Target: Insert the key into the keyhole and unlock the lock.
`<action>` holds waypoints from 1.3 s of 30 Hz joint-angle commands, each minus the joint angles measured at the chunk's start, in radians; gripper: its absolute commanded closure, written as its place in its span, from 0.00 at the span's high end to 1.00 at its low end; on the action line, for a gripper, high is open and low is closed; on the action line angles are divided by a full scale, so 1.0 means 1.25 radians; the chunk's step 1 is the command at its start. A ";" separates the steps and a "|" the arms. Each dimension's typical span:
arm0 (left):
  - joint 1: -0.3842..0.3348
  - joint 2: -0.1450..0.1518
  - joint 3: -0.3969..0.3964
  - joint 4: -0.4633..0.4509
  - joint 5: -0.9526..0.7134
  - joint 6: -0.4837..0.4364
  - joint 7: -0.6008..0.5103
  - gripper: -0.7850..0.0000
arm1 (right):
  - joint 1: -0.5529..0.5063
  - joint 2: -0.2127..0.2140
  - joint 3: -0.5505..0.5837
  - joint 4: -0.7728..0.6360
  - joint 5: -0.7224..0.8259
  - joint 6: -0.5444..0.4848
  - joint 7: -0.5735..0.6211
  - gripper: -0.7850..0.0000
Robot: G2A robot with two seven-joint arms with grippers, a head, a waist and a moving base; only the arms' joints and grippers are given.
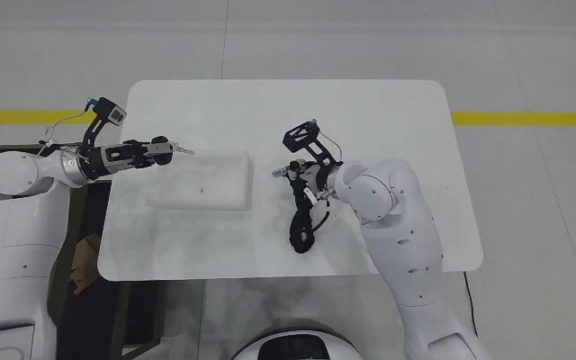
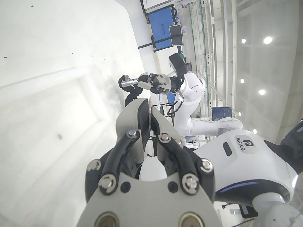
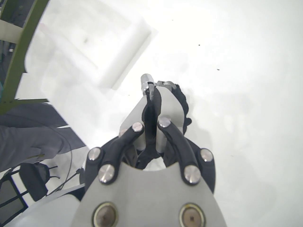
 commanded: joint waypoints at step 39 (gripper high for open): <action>0.000 0.000 0.000 0.000 0.000 0.000 0.000 0.00 | 0.038 -0.044 -0.065 0.216 -0.170 0.037 -0.009 0.00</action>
